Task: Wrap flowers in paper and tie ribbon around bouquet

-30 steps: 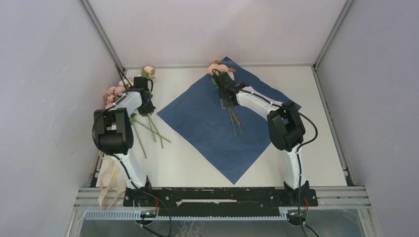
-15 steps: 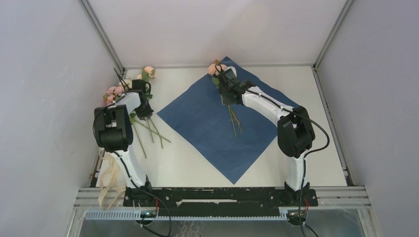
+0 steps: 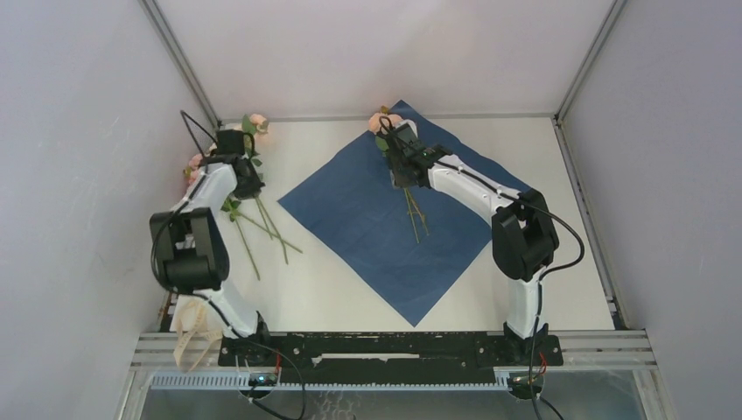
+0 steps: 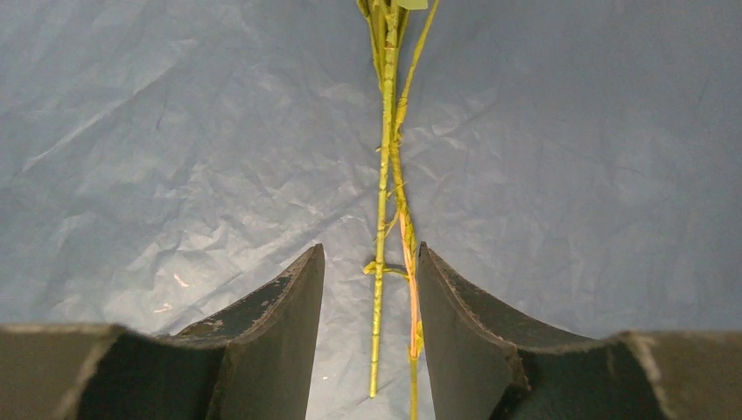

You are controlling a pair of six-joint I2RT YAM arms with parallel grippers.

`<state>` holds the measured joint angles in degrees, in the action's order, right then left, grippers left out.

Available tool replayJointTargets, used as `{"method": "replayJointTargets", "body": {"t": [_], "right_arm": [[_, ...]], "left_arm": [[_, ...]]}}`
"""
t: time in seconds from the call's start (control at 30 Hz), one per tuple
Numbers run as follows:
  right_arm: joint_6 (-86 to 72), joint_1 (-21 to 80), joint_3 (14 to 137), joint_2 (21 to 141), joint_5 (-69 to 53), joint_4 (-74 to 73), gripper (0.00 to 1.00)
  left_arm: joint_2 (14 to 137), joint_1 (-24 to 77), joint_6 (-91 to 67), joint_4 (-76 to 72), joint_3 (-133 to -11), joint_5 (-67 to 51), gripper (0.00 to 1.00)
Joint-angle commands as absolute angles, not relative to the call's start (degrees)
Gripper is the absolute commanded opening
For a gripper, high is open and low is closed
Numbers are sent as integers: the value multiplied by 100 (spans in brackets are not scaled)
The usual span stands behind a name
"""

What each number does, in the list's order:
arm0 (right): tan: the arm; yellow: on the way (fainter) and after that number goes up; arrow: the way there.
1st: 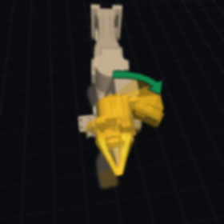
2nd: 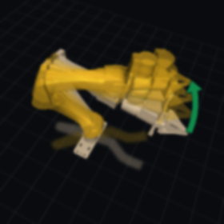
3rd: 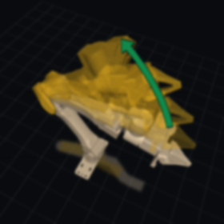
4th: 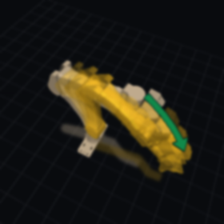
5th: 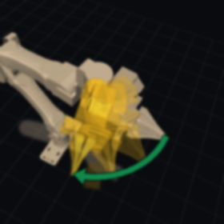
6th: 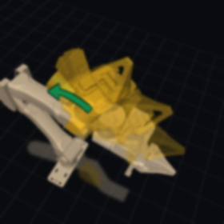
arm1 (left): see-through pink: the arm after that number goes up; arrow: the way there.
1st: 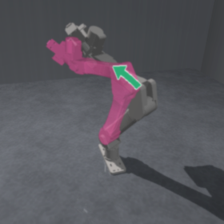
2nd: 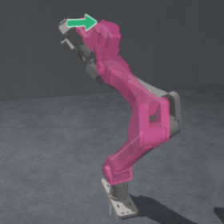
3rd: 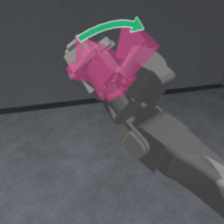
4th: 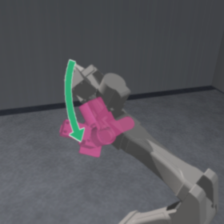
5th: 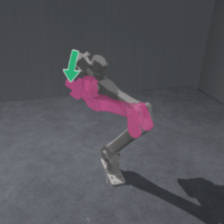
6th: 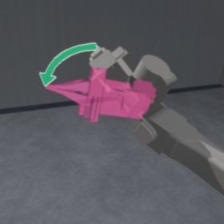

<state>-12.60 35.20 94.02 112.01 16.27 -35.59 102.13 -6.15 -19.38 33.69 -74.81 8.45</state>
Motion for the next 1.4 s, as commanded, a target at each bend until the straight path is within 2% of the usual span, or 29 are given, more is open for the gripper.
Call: {"method": "replayJointTargets", "body": {"t": [0.0,0.1,0.17,0.23,0.3,0.33,0.5,0.63,0.77,0.8,0.83,0.93,0.97,1.0,1.07,1.13,1.2,1.37], "right_arm": [[-1178,3619,9409,10636,1355,-3321,52],[-1304,3570,9216,10319,277,-2886,54],[-1738,3402,8845,9979,-1031,-2101,60],[-2764,3190,8155,9648,-2335,-565,73],[-3921,3118,7562,9591,-2980,1096,96],[-4437,3157,7527,9670,-3080,1621,99],[-6162,3376,7525,10395,-3051,3592,100],[-7087,3377,7574,11042,-2803,3773,100],[-7213,3425,7750,11368,-2952,3774,99],[-7176,3432,7809,11410,-2998,3723,93],[-7104,3429,7850,11435,-3072,3722,80],[-6671,3336,7880,11351,-3208,3430,22],[-6394,3287,7857,11252,-3166,3128,5],[-6067,3217,7819,11082,-3082,2801,0],[-5374,3055,7746,10810,-2955,2142,0],[-4646,2907,7751,10543,-2865,1522,0],[-3887,2735,7802,10317,-2651,825,0],[-2147,2443,8740,10349,-1616,-1440,0]], "left_arm": [[9122,-666,-1705,3257,-7556,369,3],[8749,-603,-1432,3257,-7638,-771,3],[8552,-478,-1343,3296,-7669,-1829,3],[8385,-270,-1393,3381,-7719,-2616,3],[8219,26,-1372,3391,-7718,-3018,3],[8140,245,-1334,3385,-7696,-3101,3],[8013,905,-1404,3315,-7532,-3372,3],[8003,1392,-1336,3275,-7381,-3400,2],[7963,1821,-1265,3132,-7130,-3447,2],[7975,1917,-1202,3123,-7094,-3463,2],[7997,2003,-1151,3138,-7078,-3459,2],[8074,2102,-1020,3271,-7139,-3493,6],[8084,2096,-925,3367,-7201,-3441,14],[8064,2100,-804,3487,-7288,-3351,28],[7959,2081,-606,3666,-7348,-3107,49],[7855,1995,-521,3763,-7384,-2852,65],[7807,1686,-617,3803,-7406,-2675,70],[7974,487,-1381,3551,-7321,-1952,71]]}}
